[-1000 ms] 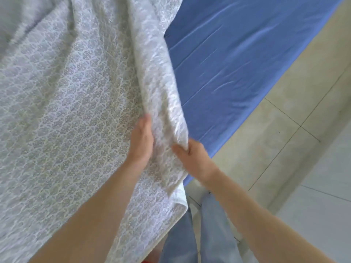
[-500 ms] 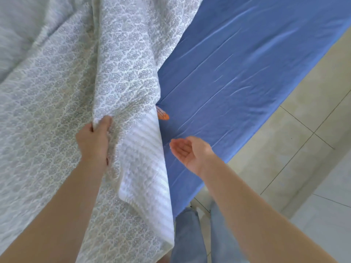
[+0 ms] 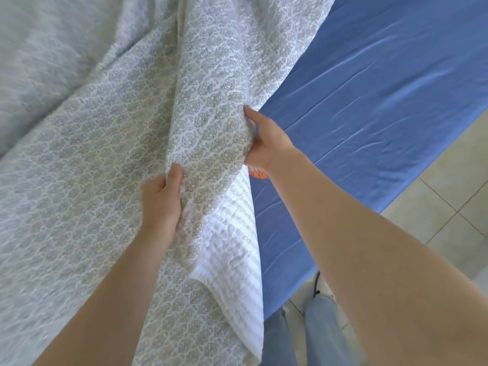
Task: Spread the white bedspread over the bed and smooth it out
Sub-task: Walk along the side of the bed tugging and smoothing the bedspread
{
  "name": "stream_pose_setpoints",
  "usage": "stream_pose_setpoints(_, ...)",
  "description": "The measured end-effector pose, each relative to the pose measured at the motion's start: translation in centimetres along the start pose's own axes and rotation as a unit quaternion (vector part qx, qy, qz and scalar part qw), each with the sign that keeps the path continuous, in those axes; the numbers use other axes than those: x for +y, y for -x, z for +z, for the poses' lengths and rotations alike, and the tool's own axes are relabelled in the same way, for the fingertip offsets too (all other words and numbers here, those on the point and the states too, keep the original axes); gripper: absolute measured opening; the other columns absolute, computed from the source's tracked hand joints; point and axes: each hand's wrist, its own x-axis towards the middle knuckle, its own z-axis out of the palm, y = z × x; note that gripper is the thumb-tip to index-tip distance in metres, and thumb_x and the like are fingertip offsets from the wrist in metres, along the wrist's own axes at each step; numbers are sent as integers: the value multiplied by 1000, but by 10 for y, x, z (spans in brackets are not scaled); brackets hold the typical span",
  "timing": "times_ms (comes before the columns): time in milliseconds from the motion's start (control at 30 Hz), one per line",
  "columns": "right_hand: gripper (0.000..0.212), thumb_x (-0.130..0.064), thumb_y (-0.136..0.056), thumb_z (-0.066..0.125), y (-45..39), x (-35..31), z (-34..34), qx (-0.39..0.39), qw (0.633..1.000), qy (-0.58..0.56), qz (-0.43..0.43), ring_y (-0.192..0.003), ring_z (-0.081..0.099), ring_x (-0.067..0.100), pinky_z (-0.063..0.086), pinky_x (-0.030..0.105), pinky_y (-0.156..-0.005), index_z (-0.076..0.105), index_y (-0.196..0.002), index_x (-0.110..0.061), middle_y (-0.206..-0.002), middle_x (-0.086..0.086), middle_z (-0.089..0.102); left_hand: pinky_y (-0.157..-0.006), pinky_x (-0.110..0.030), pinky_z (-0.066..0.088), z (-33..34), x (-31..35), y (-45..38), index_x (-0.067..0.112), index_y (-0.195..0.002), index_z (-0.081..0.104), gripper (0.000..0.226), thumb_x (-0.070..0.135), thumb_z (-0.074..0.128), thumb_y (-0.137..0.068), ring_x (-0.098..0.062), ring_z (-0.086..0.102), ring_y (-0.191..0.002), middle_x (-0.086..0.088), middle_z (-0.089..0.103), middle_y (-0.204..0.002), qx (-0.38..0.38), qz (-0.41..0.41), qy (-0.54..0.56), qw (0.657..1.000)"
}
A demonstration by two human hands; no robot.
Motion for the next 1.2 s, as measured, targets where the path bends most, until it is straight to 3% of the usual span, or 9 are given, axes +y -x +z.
stream_pose_setpoints(133,27,-12,-88,71,20,-32,-3,156,976,88,-125,-92,70,31,57,53,-83,63,-112,-6,-105,12,71,-41,-20,24,22,16,18,20,-54,28,57,41,52,-101,-6,20,-35,10,25,-35,-81,101,-68,989)
stream_pose_setpoints(233,19,-11,-89,66,52,-71,-21,281,901,180,-279,-77,61,20,54,32,-72,54,-101,-19,-86,-1,62,-43,-22,24,61,29,32,22,-52,36,53,37,59,-98,-8,29,-35,10,35,-36,-150,208,-118,959)
stream_pose_setpoints(433,44,4,-71,30,124,-156,-44,447,542,394,-593,-71,41,1,33,5,-68,56,-96,-22,-97,-4,48,-73,-41,58,160,48,57,24,-84,60,12,26,67,-94,-16,69,-67,5,68,-75,-259,192,-113,940)
stream_pose_setpoints(567,71,11,-70,27,90,-85,-77,259,385,671,-578,-90,48,32,42,31,-82,66,-122,-16,-113,15,57,-83,-39,55,182,63,64,20,-115,61,34,44,40,-104,-20,69,-94,-2,69,-108,-283,-83,166,941)
stream_pose_setpoints(733,74,21,-84,37,65,-14,-148,92,524,805,-262,-119,56,24,48,25,-97,51,-142,-25,-140,1,51,-81,-34,56,164,37,37,19,-113,64,36,50,49,-99,-20,73,-96,-9,74,-109,-223,-142,215,940)
stream_pose_setpoints(800,67,19,-88,35,66,-8,-160,105,583,767,-246,-107,62,17,53,18,-85,56,-136,-22,-133,-6,54,-75,-31,59,162,30,30,14,-112,62,24,31,62,-96,-20,75,-89,-15,73,-111,-210,-127,126,961)
stream_pose_setpoints(1000,37,4,-83,38,65,-61,-143,269,633,626,-368,-76,58,18,46,19,-64,70,-91,-10,-83,2,67,-77,-34,61,180,47,26,6,-120,55,29,16,66,-95,-24,70,-89,-9,64,-100,-139,-104,87,981)
stream_pose_setpoints(1067,37,-1,-87,35,55,-84,-140,298,635,623,-346,-86,57,24,51,28,-74,69,-99,-9,-92,5,66,-79,-37,62,184,45,20,4,-125,54,31,10,63,-96,-21,68,-83,-15,62,-114,-118,-117,103,981)
stream_pose_setpoints(1200,22,-12,-93,44,23,-102,-124,227,680,659,-226,-62,43,19,41,22,-53,63,-84,-6,-65,2,48,-84,-41,61,182,39,17,4,-133,55,38,11,63,-96,-24,70,-92,-17,59,-124,-112,-118,117,980)
